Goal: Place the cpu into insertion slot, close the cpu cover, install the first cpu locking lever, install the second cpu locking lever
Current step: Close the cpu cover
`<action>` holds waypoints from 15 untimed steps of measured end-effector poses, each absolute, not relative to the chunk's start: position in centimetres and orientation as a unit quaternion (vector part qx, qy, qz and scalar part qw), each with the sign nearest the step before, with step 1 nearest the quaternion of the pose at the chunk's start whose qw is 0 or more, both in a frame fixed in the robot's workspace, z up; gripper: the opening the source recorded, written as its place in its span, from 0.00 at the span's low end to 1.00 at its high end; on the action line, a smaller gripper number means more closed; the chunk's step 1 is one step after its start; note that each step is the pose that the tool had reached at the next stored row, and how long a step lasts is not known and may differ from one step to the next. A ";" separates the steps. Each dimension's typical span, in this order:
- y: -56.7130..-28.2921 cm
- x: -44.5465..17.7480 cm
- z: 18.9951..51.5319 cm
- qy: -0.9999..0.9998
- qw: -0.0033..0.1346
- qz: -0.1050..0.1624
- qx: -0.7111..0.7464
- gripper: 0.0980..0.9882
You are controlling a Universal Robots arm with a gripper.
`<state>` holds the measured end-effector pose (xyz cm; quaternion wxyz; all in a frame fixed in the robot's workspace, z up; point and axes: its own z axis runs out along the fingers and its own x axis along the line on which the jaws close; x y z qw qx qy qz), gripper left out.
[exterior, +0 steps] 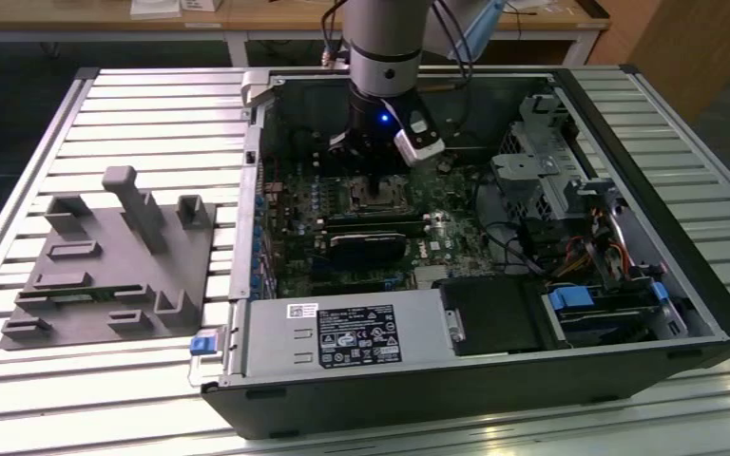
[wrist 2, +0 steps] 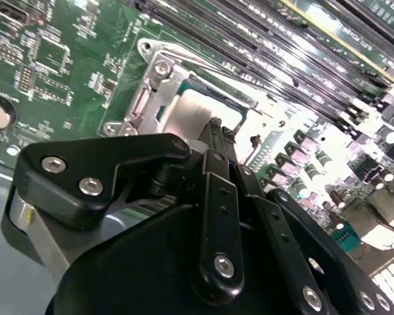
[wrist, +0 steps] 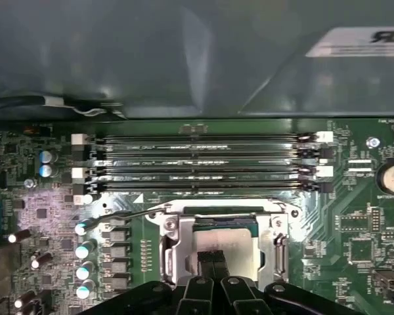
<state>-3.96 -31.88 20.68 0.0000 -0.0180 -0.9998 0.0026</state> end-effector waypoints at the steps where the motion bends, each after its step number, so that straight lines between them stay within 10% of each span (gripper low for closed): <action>1: -31.9 -4.1 20.7 -1.000 0.000 0.003 -0.018 0.01; 15: -31.9 -6.0 20.2 -1.000 0.000 0.004 -0.011 0.01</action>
